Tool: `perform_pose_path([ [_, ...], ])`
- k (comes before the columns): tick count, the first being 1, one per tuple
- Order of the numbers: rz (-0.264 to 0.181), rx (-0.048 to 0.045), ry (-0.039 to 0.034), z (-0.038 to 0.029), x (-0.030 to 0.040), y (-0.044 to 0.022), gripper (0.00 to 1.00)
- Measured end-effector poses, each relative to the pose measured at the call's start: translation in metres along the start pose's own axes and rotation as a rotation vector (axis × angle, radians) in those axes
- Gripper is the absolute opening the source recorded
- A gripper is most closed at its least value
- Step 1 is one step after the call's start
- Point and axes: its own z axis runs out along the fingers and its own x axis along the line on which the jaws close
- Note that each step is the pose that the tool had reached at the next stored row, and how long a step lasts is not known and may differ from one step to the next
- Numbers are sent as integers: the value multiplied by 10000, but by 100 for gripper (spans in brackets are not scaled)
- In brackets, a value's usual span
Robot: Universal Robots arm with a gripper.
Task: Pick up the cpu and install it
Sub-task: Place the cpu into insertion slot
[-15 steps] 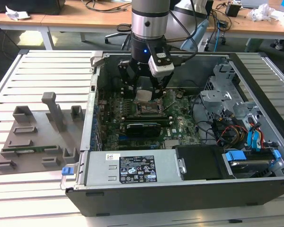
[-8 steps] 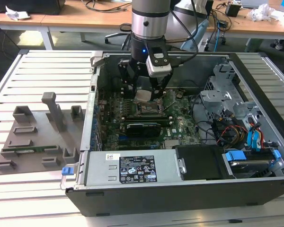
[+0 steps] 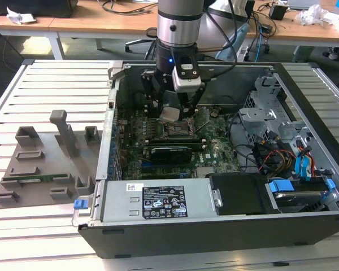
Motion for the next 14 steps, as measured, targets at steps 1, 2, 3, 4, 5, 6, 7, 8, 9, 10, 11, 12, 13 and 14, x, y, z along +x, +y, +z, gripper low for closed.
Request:
perform_pose_path([
  [1,85,1,9,0,0,0,55],
  [2,155,3,17,0,0,0,55],
  [3,377,8,40,0,0,0,55],
  [4,460,10,48,0,0,0,55],
  [5,538,13,56,0,0,0,55],
  [6,695,16,72,0,0,0,55],
  [7,775,18,81,0,0,0,55],
  [8,853,19,89,0,0,0,55],
  [9,993,23,104,0,0,0,55],
  [10,1118,26,116,0,0,0,55],
  [11,1253,29,131,1,0,0,55],
  [12,1460,34,152,0,0,0,55],
  [13,1603,37,167,1,0,0,55],
  [14,1670,39,174,1,0,0,55],
])
